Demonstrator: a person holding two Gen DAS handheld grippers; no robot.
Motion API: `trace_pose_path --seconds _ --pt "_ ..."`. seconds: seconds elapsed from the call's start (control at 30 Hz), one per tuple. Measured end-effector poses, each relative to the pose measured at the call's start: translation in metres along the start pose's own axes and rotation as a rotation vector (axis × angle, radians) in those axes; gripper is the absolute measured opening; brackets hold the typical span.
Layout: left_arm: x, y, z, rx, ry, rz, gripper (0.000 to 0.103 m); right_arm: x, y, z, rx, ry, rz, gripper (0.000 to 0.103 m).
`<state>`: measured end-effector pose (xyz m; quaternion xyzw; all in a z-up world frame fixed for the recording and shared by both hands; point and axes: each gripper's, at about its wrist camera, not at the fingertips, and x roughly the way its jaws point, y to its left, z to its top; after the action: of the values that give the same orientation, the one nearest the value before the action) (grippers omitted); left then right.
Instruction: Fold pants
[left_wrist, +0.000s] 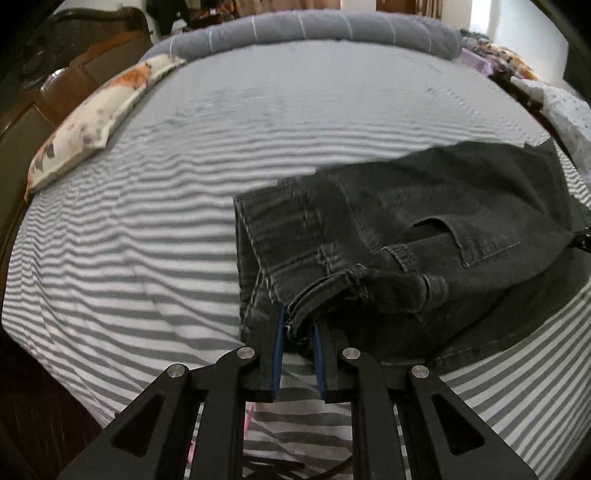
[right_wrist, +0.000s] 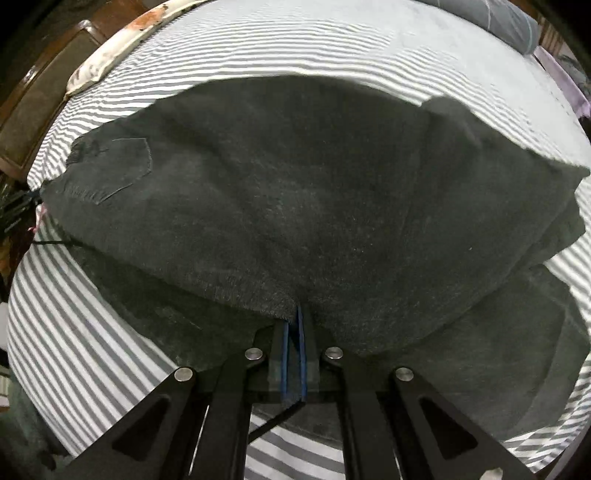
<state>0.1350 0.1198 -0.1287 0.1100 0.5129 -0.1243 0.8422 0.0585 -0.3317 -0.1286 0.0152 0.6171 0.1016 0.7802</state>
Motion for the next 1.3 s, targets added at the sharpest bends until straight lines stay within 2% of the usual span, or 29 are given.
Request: trace_pose_path --seconds 0.2,0.3,0.37,0.4,0.43,0.5,0.6,0.73,0.9,1.1,1.2,1.3 --pt "0.010 0.003 -0.006 -0.027 0.073 0.013 0.024 -0.008 -0.006 -0.005 0.052 -0.058 0.023 0.018" --pt "0.003 0.009 -0.008 -0.078 0.099 -0.038 0.026 -0.027 -0.003 -0.010 0.062 -0.106 0.020 0.027" --pt "-0.008 0.012 -0.011 -0.107 0.102 -0.057 0.031 -0.040 -0.005 -0.015 0.080 -0.132 0.030 0.030" --pt "-0.014 0.014 -0.012 -0.130 0.100 -0.069 0.037 -0.050 -0.006 -0.019 0.096 -0.145 0.046 0.030" --pt "-0.021 0.018 -0.014 -0.158 0.095 -0.093 0.046 -0.057 -0.007 -0.022 0.109 -0.157 0.057 0.030" --pt "-0.036 0.023 -0.017 -0.231 0.085 -0.157 0.054 -0.078 -0.011 -0.032 0.143 -0.193 0.100 0.032" --pt "-0.051 0.026 -0.020 -0.343 0.073 -0.274 0.056 -0.111 -0.013 -0.047 0.203 -0.252 0.196 0.032" --pt "-0.064 0.023 -0.021 -0.488 0.050 -0.377 0.057 -0.155 -0.011 -0.071 0.239 -0.349 0.241 0.032" --pt "-0.091 0.020 -0.017 -0.580 -0.031 -0.412 0.056 -0.207 -0.024 -0.101 0.312 -0.482 0.282 0.034" --pt "-0.148 0.025 -0.007 -0.601 -0.185 -0.376 0.056 -0.250 -0.053 -0.128 0.395 -0.599 0.228 0.038" --pt "-0.166 0.025 -0.009 -0.618 -0.208 -0.330 0.056 -0.255 -0.064 -0.137 0.440 -0.619 0.208 0.039" --pt "-0.171 0.019 -0.015 -0.634 -0.166 -0.323 0.056 -0.252 -0.077 -0.143 0.500 -0.627 0.203 0.039"
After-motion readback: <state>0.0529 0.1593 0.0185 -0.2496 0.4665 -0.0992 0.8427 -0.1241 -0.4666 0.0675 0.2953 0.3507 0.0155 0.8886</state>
